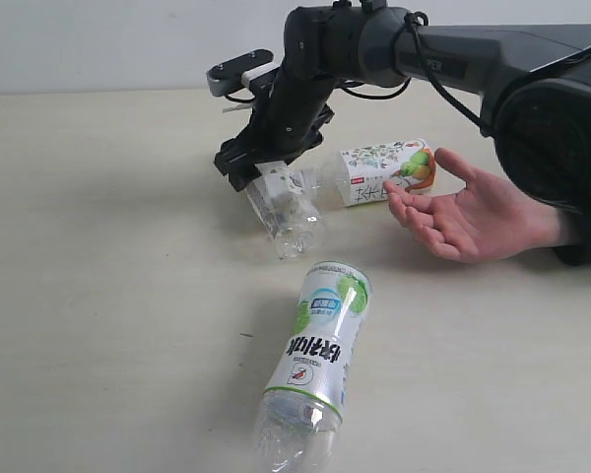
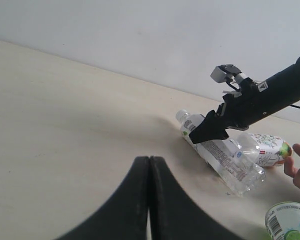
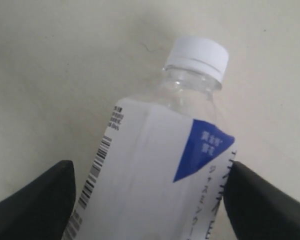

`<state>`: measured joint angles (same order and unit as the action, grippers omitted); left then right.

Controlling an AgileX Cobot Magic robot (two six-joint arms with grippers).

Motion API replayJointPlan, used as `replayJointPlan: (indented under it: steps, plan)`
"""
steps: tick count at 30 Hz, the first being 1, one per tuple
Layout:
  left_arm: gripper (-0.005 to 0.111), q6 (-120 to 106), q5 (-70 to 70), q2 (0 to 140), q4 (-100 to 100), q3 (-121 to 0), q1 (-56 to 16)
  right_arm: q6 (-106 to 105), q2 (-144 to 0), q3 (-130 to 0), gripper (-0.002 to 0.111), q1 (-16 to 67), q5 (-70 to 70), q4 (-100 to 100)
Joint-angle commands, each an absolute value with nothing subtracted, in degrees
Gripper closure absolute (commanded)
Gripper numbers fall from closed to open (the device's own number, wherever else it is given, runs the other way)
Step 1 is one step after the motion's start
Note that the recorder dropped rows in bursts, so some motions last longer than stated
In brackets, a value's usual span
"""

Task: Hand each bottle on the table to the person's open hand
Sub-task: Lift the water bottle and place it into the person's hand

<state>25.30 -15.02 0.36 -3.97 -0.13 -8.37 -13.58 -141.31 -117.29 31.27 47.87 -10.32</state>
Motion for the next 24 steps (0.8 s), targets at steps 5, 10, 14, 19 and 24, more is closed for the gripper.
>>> replayJointPlan:
  steps: [5,10,14,19,24]
  plan:
    - [0.107,25.11,-14.69,0.00,-4.10,0.00,-8.58,-13.94,-141.35,-117.72,0.078,31.27,46.78,-15.14]
    - [0.107,25.11,-14.69,0.00,-4.10,0.00,-8.58,-13.72,-140.96,-117.72,0.108,31.27,46.65,-16.39]
    - [0.107,25.11,-14.69,0.00,-4.10,0.00,-8.58,-13.72,-135.09,-117.72,0.108,31.27,51.13,-17.80]
    - [0.107,25.11,-14.69,0.00,-4.10,0.00,-8.58,-12.79,-126.75,-117.72,0.108,31.27,55.42,-18.92]
    - [0.107,25.11,-14.69,0.00,-4.10,0.00,-8.58,-10.96,-118.51,-117.50,0.108,31.16,60.87,-16.55]
